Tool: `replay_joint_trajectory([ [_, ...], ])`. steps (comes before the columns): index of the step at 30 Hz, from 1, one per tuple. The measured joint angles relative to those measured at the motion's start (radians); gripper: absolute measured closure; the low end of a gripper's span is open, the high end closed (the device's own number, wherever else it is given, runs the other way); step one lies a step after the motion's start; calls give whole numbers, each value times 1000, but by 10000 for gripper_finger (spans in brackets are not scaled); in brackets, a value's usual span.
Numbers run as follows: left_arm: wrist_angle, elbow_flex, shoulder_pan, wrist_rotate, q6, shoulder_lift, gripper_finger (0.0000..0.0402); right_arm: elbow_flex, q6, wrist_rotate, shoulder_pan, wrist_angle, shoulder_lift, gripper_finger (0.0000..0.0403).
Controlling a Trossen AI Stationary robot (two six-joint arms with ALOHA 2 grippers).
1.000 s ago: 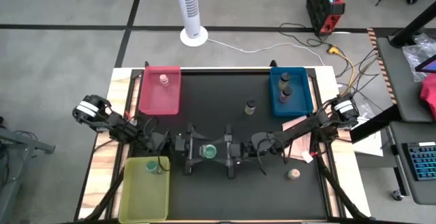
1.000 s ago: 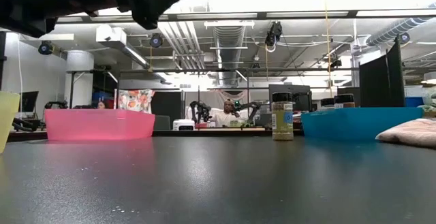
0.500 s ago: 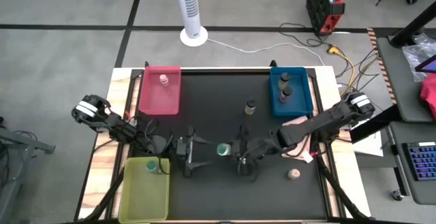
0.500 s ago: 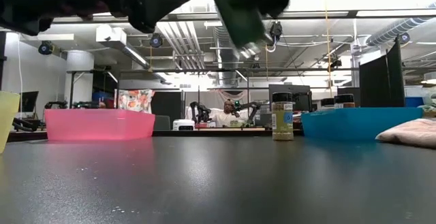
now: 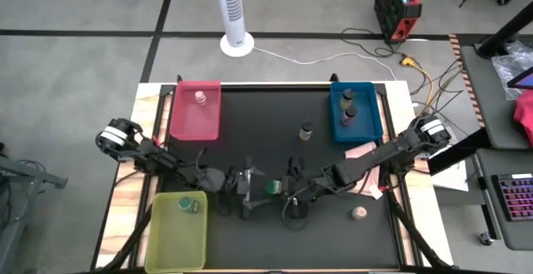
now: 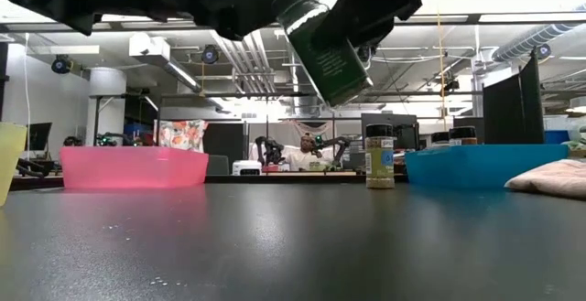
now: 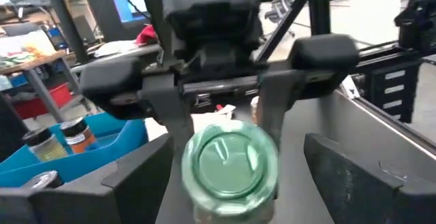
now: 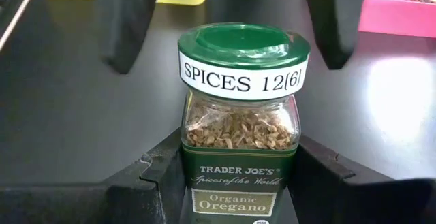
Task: Sort spices by type
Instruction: Put the green seasoning into the yellow bin
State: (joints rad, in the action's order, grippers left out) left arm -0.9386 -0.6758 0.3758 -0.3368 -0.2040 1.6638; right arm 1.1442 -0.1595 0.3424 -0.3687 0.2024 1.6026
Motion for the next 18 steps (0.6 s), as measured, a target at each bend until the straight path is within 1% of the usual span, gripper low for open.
replay_joint_trajectory([
  [5,-2,2,-14,-4,9,0,97,2,10,-1,0,-6,-3,213],
  [9,-1,2,-21,-4,15,9,120,7,10,-1,0,-8,1,213],
  [13,-2,-1,-23,-4,19,21,152,7,10,-1,0,-8,1,213],
  [18,-5,-1,-23,-1,22,22,217,7,11,0,0,-7,1,213],
])
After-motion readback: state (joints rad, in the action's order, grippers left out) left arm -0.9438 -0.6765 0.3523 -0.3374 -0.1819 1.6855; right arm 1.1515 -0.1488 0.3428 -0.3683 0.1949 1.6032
